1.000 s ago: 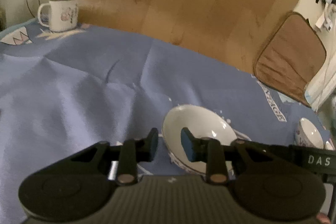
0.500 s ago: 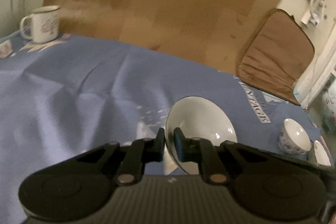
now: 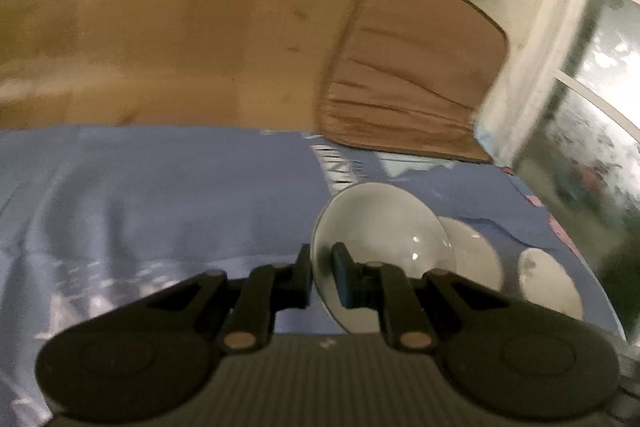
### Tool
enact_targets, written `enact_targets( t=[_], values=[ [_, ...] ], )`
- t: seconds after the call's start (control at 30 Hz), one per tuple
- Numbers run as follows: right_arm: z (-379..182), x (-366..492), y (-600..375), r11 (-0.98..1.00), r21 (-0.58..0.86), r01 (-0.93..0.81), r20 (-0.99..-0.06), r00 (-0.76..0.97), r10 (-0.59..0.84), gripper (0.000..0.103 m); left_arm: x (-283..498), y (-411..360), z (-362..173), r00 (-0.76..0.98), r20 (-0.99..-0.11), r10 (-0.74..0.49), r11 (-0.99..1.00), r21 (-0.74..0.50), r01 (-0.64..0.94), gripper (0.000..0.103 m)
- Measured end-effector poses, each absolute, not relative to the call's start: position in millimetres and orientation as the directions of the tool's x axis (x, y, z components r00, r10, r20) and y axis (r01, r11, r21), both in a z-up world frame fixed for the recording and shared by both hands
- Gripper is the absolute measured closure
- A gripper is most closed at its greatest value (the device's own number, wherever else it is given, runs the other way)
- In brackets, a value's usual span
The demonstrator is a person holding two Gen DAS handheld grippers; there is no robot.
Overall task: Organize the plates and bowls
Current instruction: 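Carry the white saucer in the left gripper toward the window stacks while the right gripper carries its saucer, then lower both saucers onto the dish stacks and open both grippers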
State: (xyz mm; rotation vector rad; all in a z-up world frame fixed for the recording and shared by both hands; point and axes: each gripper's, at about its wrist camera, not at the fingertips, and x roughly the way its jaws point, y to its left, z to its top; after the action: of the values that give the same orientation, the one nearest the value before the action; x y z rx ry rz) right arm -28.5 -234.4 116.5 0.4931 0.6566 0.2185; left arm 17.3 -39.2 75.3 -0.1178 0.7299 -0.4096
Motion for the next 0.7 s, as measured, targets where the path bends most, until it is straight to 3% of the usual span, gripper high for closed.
enact_targets(
  t=[0.23,0.7],
  values=[
    [116.6,-33.0,-270.9,0.869,0.492,0.043,-0.499,0.833,0.241,0.091,22.8,-83.4,79.9,0.648,-0.628,-0.43,0.897,-0.213,0.388,0.089],
    [103.9,-31.4,-295.9,0.856,0.504,0.119,-0.517,0.835,0.188,0.089,36.3,-117.4,64.2,0.607,-0.68,-0.412,0.895,-0.177,0.408,0.087]
  ],
)
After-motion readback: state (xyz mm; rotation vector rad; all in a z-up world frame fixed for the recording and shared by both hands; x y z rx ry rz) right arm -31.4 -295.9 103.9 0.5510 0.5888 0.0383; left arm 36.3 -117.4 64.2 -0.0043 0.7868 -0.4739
